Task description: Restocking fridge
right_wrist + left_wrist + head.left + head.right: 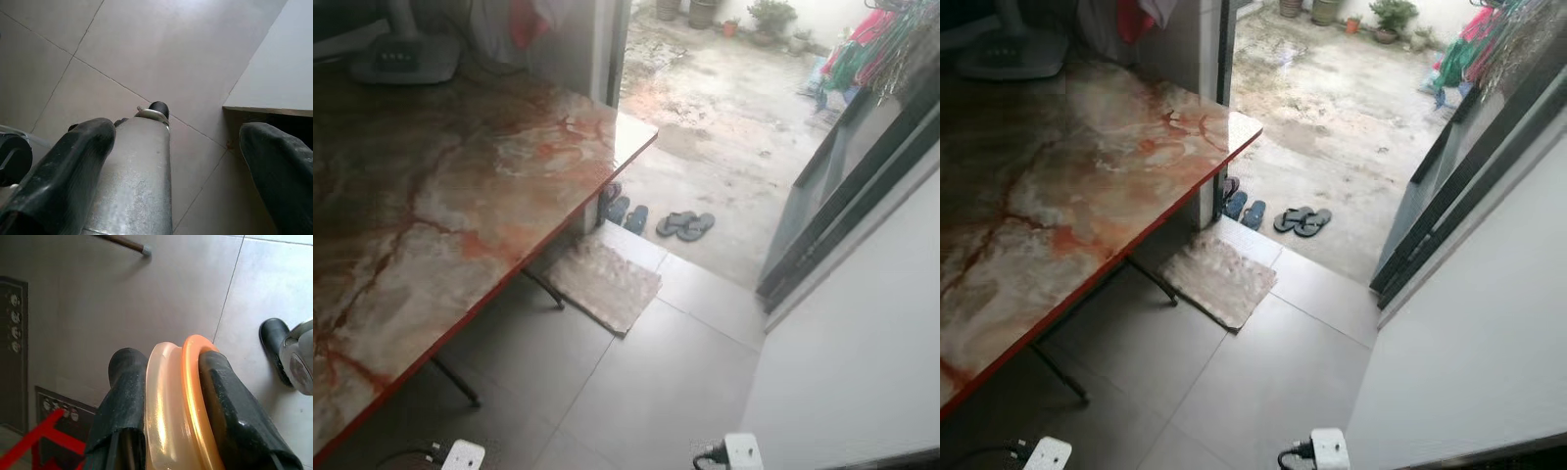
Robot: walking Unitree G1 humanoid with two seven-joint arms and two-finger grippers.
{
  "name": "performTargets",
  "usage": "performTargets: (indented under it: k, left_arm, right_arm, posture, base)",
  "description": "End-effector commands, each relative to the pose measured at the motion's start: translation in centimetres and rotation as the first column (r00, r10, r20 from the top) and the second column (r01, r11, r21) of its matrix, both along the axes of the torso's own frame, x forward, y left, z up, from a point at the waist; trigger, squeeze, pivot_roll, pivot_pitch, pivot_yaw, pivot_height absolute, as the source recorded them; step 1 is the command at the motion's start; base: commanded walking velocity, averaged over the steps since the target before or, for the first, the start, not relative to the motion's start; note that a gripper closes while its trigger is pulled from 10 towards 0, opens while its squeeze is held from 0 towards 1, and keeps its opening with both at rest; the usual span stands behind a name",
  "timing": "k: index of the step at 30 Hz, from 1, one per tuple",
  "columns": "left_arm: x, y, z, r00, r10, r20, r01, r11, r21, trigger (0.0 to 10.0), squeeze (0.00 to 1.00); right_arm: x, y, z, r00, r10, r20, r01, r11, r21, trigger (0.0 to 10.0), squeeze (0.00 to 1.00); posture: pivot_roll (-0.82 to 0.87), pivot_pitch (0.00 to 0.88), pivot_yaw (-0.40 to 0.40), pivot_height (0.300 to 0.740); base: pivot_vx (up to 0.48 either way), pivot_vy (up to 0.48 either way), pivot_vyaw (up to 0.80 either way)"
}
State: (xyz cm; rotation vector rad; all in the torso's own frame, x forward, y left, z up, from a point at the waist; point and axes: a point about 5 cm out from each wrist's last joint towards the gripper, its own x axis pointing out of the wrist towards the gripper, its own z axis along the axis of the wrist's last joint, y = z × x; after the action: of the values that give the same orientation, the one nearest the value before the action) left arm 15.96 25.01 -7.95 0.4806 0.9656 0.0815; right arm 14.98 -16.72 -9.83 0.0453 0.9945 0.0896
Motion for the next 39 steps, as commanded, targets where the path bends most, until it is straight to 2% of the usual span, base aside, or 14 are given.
performTargets:
  k: [1,39]
  left_arm:
    - [-0.84,-0.61,-0.53,1.000,0.002,-0.025,-0.002,1.000,-0.024,10.0,0.00]
    - [-0.81,-1.37,-0.70,0.999,-0.022,-0.024,0.021,0.998,-0.055,10.0,0.00]
  right_arm:
    - [-0.60,-0.46,-0.21,1.000,-0.011,-0.023,0.010,1.000,-0.011,10.0,0.00]
    - [-0.63,-0.49,-0.23,1.000,-0.012,-0.026,0.011,1.000,-0.011,10.0,0.00]
  posture:
    - [0.13,0.139,-0.056,0.740]
    - [0.12,0.139,-0.056,0.740]
  base:
    - [0.000,0.000,-0.80]
    - [0.000,0.000,-0.80]
